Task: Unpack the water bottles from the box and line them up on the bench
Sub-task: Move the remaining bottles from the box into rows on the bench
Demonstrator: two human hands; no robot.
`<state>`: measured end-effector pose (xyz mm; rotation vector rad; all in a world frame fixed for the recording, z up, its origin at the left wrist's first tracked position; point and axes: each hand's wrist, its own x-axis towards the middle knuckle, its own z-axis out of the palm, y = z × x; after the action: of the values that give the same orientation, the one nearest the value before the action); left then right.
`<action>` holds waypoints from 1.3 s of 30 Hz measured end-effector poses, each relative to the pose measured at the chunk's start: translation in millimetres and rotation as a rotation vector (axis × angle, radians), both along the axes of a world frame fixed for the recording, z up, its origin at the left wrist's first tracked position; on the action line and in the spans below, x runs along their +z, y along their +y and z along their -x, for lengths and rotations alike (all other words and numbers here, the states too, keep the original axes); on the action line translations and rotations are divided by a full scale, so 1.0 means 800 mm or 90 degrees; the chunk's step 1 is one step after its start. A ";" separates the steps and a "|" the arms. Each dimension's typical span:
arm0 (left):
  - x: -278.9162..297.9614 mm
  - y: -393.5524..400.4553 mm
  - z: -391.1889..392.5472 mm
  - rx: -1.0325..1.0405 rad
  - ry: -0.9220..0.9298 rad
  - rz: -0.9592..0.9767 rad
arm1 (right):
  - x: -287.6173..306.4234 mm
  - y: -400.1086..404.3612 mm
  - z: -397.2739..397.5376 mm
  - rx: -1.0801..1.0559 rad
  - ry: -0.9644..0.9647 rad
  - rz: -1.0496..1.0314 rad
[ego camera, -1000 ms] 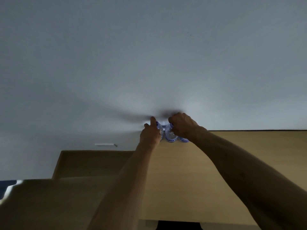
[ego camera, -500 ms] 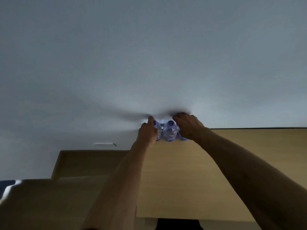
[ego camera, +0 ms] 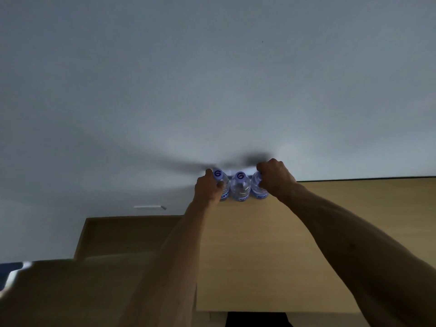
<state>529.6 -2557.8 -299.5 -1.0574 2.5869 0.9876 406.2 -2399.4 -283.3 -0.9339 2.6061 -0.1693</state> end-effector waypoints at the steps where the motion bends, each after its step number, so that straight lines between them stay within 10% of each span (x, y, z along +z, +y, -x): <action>1: 0.001 0.000 0.001 -0.002 -0.003 -0.002 | -0.001 0.002 0.000 -0.009 -0.003 0.008; 16: 0.035 0.001 -0.005 -0.120 -0.146 0.201 | 0.042 0.035 0.002 -0.046 0.023 -0.081; 39: 0.280 0.124 0.058 -0.318 0.124 0.484 | 0.299 0.105 -0.035 -0.099 0.203 0.011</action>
<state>483.2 -2458.7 -75.3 -0.3572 3.2272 -0.0328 434.0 -2315.6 -44.1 -0.8202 2.9774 -0.0891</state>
